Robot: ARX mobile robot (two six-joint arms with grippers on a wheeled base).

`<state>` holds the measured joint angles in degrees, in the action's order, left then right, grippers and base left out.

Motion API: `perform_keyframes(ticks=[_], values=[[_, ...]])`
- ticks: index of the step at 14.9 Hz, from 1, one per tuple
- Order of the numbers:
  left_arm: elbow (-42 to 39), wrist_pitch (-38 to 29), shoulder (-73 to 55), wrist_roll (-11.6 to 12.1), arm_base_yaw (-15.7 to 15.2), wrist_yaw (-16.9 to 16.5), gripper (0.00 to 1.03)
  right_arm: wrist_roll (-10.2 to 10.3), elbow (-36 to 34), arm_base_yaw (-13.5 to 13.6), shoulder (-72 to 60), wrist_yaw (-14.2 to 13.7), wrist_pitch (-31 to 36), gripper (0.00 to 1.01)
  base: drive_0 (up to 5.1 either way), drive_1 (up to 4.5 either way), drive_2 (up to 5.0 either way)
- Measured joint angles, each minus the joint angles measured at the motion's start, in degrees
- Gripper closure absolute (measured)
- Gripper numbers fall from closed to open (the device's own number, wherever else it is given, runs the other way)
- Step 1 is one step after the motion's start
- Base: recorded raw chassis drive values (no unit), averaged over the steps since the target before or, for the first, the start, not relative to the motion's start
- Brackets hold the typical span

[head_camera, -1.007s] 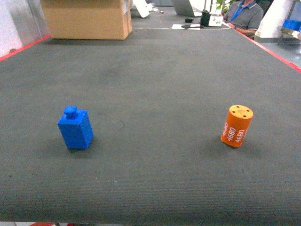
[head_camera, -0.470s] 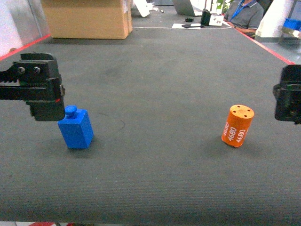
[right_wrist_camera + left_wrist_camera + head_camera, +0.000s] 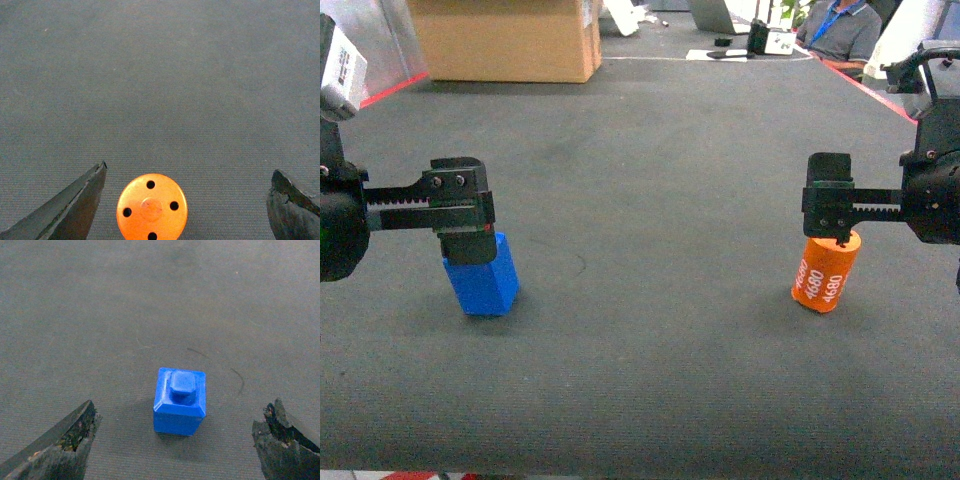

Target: Sort blue parts and orange caps into right shelf containers

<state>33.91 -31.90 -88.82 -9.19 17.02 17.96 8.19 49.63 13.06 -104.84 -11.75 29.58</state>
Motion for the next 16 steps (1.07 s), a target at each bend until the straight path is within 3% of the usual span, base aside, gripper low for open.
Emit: perform_keyframes(ticks=[4,16], values=[[2.5,-1.0,-3.7,-1.4,0.0,-1.7,0.05,0.8,3.0,-0.4,-5.0,0.8,0.0,0.03,0.0,0.0,0.0],[10.9,-1.4,-17.9,-1.2,-2.3,-1.6,0.05,2.3,9.2,-1.1,-13.8,2.2,-0.4,0.03,0.0,0.0,0.0]])
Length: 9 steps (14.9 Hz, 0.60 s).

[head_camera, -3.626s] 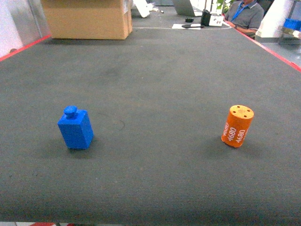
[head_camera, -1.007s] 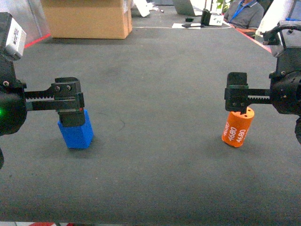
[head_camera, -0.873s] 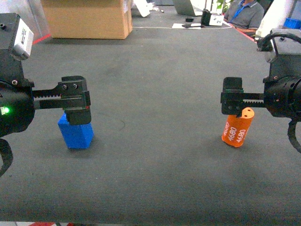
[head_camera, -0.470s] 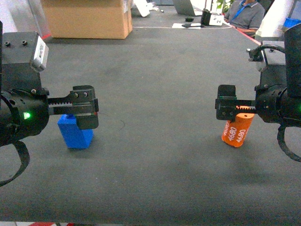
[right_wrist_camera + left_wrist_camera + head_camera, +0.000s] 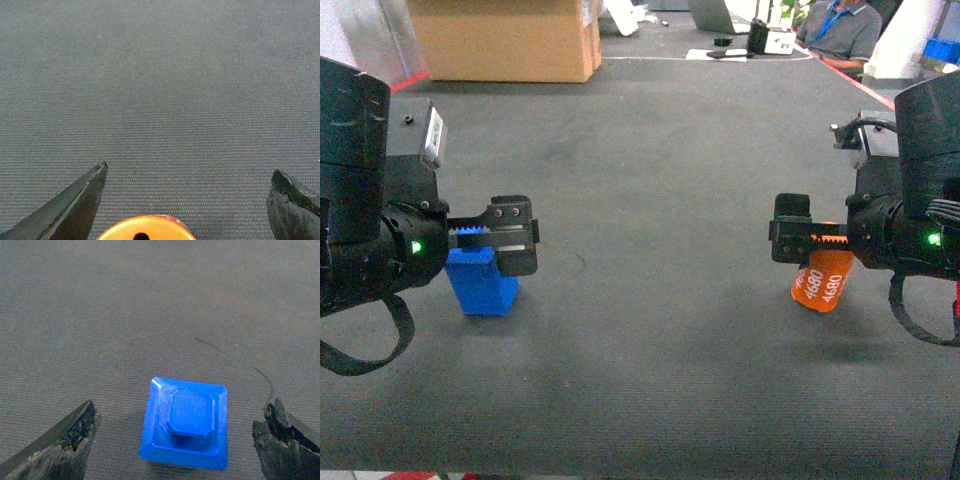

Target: Sort blue parts and orange caps into right shelf containers

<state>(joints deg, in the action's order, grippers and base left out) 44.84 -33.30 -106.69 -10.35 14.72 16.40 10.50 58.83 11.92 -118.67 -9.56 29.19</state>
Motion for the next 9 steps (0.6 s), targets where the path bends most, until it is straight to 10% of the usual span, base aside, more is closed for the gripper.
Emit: perform_keyframes(ticks=[9], values=[[5.0,0.9,-7.4,0.3,-0.5,-1.2,0.05,0.0,1.8,-0.3,-1.2,-0.5,-1.9,0.03,0.0,0.0,0.0]])
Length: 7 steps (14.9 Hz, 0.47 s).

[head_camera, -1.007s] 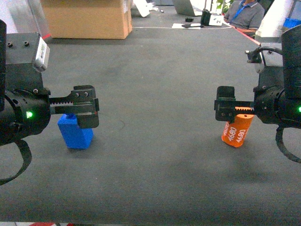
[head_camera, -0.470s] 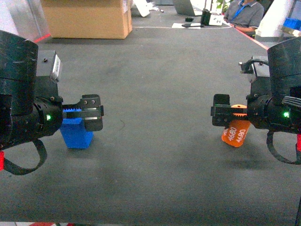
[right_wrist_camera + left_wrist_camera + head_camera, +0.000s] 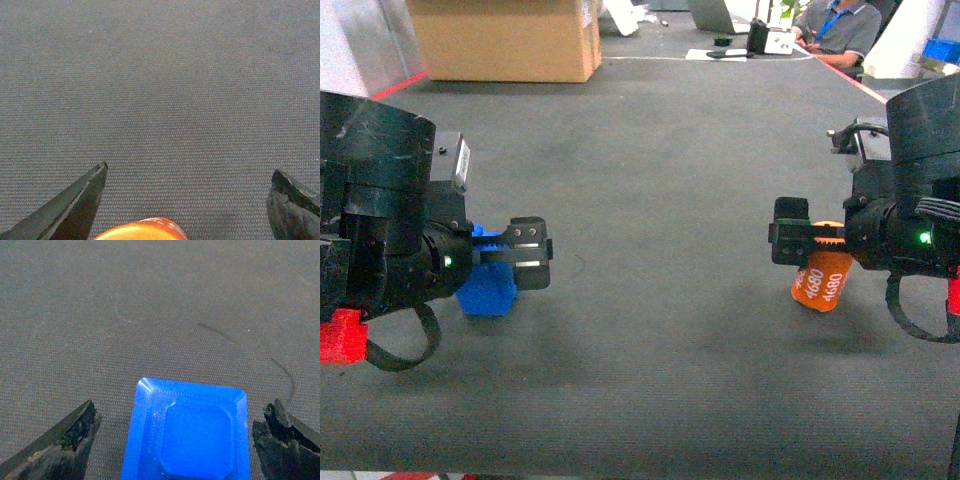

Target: Sort blue parts and orange caps into right shelf containers

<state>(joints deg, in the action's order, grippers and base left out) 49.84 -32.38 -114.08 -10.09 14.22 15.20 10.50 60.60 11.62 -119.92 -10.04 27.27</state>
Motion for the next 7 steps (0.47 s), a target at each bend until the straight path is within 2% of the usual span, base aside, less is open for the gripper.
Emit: perform_keyframes(ticks=[2,3,4,5,6,7], values=[[0.1,0.9,-0.2,0.0,0.0,-0.1,0.05,0.0,0.0,0.1,0.0,-0.4,-0.9,0.05,0.0,0.0,0.0],[0.3,1.0,-0.5,0.0,0.0,-0.1,0.05,-0.1,0.0,0.1,0.0,-0.4,-1.2,0.15,0.0,0.0,0.0],[0.6,1.0,-0.9,0.0,-0.1,-0.2,0.1,-0.5,0.1,0.4,0.0,-0.7,-1.6,0.26,0.0,0.0,0.0],[0.9,1.0,-1.7,0.0,-0.1,-0.3,0.3,-1.2,0.1,0.4,0.0,-1.1,-1.9,0.46,0.0,0.0,0.0],[1.0,0.1,-2.3,0.0,-0.1,-0.3,0.55,-1.6,0.1,0.8,0.0,-1.6,-1.7,0.59,0.0,0.0,0.0],[1.1,-1.0,-2.2,0.1,0.0,-0.3,0.58,-1.8,-0.5,0.8,0.0,-1.7,0.3,0.59,0.0,0.0,0.0]])
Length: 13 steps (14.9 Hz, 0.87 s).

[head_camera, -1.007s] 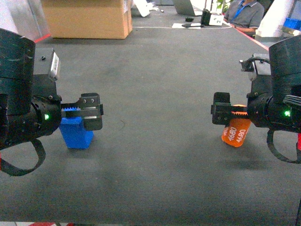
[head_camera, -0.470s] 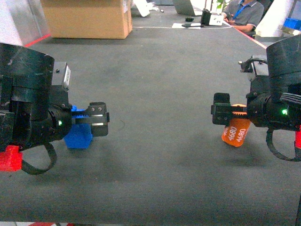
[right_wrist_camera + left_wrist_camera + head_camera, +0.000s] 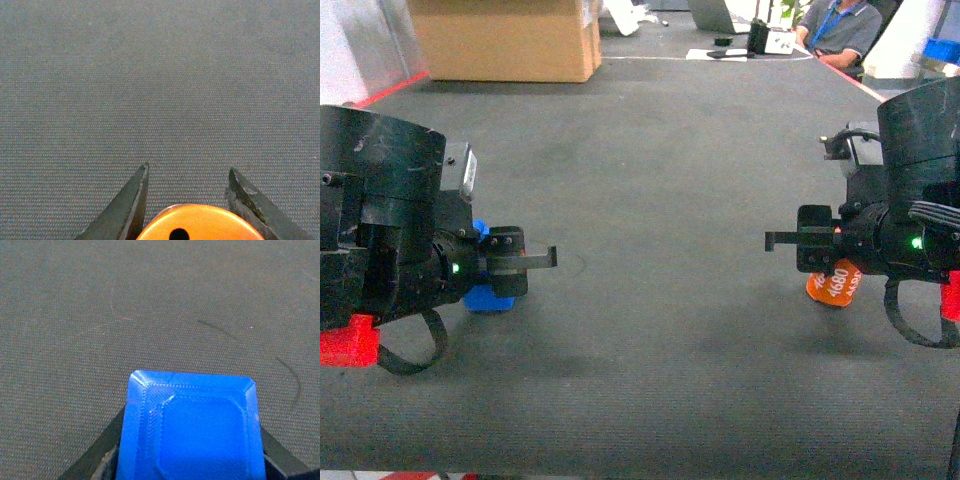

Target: Sort blue parts and orange caps into right shelf containers

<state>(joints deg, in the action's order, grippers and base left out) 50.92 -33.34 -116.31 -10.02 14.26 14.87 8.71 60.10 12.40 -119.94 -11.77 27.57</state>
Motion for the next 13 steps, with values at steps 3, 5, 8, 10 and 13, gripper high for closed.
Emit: perform_keyframes(ticks=[3,5,8,10,13], values=[[-1.7,-2.9,2.3,0.0,1.0,1.4,0.58,-0.5,-2.3,0.4,1.2,-0.8,3.8,0.59,0.0,0.0,0.0],[-4.5,-5.9,8.1,-0.1,2.4,2.6,0.58,-1.3,-4.3,1.2,5.0,-1.9,6.4,0.59,0.0,0.0,0.0],[-9.4,-10.1,15.1,0.3,4.2,6.2,0.58,-2.4,-8.7,2.7,12.0,-3.7,10.7,0.59,0.0,0.0,0.0],[-14.8,-13.3,20.2,2.0,5.3,9.9,0.58,-4.1,-13.7,3.8,18.1,-6.1,14.4,0.59,0.0,0.0,0.0],[-22.3,-16.9,31.2,3.9,6.2,14.4,0.58,-6.5,-21.5,5.0,28.5,-11.0,18.0,0.59,0.0,0.0,0.0]])
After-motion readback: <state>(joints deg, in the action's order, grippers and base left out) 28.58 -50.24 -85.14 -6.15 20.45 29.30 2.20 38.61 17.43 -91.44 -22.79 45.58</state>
